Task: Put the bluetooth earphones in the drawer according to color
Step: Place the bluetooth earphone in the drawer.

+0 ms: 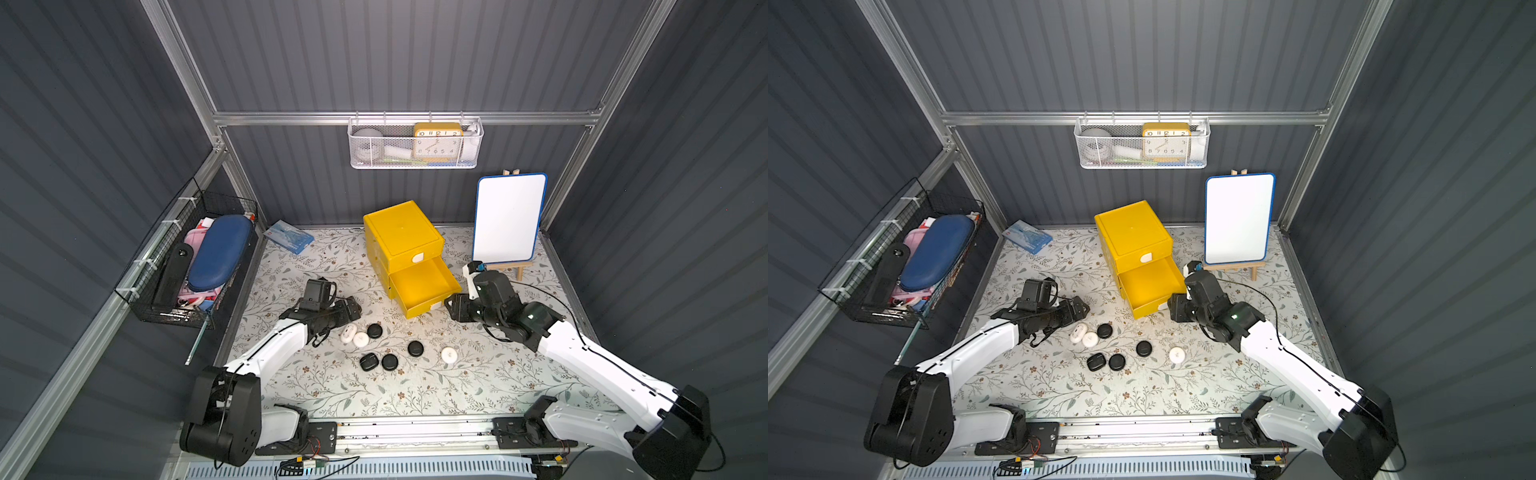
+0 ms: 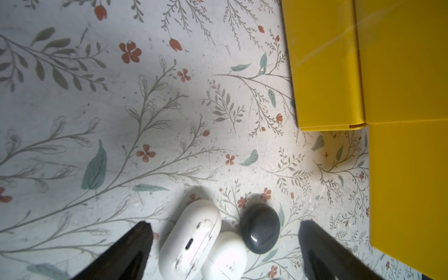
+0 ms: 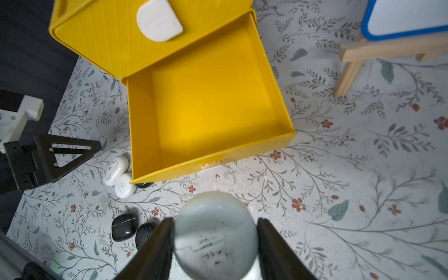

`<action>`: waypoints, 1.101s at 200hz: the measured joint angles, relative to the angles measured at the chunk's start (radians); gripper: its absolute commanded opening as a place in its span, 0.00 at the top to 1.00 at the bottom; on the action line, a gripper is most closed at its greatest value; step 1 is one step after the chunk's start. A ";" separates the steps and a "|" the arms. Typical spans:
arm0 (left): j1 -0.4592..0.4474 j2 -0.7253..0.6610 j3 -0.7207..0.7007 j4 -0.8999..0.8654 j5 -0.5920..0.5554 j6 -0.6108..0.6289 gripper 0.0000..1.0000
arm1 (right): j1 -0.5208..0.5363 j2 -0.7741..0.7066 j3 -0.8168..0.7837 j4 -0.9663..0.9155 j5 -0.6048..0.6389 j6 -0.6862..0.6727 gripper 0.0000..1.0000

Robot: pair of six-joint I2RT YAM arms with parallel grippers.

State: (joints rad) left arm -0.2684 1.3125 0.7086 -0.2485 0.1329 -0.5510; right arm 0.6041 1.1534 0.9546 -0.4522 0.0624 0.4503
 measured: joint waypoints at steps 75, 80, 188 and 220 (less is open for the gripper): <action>0.000 0.018 -0.001 -0.005 -0.005 0.000 0.01 | -0.081 0.295 0.226 -0.008 -0.020 -0.085 0.44; 0.000 0.018 -0.002 -0.003 -0.006 0.000 0.01 | -0.083 0.313 0.238 -0.008 -0.022 -0.089 0.43; -0.074 0.049 -0.045 0.005 -0.034 -0.019 0.01 | -0.106 0.347 0.303 -0.052 -0.047 -0.114 0.20; -0.123 0.119 -0.030 -0.009 -0.090 -0.035 0.01 | -0.106 0.204 0.234 -0.047 -0.048 -0.107 0.17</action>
State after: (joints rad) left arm -0.3916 1.4311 0.6785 -0.2573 0.0433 -0.5865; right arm 0.4980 1.3575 1.1885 -0.4988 0.0139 0.3435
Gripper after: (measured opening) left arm 0.992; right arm 0.827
